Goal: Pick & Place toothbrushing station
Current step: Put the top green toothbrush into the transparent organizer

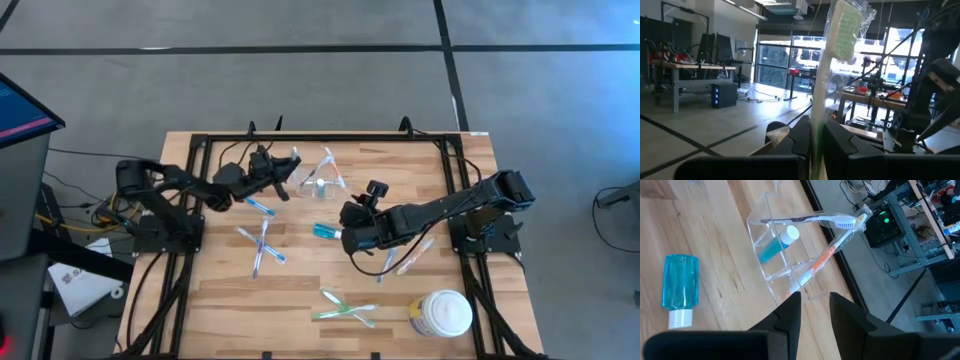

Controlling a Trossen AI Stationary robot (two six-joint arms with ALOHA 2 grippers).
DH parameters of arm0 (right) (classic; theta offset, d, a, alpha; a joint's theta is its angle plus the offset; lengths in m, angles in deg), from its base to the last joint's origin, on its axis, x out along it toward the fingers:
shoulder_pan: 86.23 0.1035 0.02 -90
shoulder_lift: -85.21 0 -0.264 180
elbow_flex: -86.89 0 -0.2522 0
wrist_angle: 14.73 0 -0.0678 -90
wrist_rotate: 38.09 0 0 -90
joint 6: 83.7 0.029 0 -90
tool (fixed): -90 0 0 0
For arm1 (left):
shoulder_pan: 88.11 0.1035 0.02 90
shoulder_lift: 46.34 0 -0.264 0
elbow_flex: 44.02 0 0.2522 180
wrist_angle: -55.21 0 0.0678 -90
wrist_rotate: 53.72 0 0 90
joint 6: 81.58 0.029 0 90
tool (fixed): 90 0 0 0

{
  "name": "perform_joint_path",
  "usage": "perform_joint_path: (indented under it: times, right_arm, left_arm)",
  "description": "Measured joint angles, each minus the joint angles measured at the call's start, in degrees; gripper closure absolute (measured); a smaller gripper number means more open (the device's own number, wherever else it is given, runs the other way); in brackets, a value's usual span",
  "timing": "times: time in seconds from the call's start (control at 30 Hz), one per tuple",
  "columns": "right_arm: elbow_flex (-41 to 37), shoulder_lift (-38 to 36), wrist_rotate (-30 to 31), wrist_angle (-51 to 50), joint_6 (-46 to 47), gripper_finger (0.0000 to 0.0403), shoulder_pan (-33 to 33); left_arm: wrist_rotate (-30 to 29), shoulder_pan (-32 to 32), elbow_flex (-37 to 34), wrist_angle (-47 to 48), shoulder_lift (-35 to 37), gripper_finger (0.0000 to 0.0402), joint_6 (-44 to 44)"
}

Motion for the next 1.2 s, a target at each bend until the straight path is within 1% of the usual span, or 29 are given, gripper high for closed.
perform_joint_path:
  times: [0.23, 0.43, 0.67, 0.87, 1.2]
  right_arm:
    - [0.0, 0.0, 0.0, 0.1, 0.0, 0.031, -0.99]
    - [0.0, 0.0, 0.0, 0.17, 0.0, 0.031, -1.56]
    - [0.0, 0.0, -0.02, 0.17, 0.0, 0.031, -1.36]
    - [0.0, 0.0, -0.02, 0.2, 0.0, 0.031, -1.36]
    - [0.0, 0.0, -0.02, 0.22, 0.0, 0.031, -1.36]
  left_arm:
    - [0.01, 0.0, 1.17, -3.7, -4.81, 0.0386, -0.13]
    - [0.02, 0.0, 4.22, -3.87, -8.24, 0.0386, -0.08]
    - [0.02, 0.07, 4.81, -3.97, -12.04, 0.0386, -0.04]
    - [-0.46, 0.11, 4.81, -4.68, -13.69, 0.0384, -0.02]
    - [-0.46, 0.36, 4.85, -4.91, -15.43, 0.0368, -0.4]
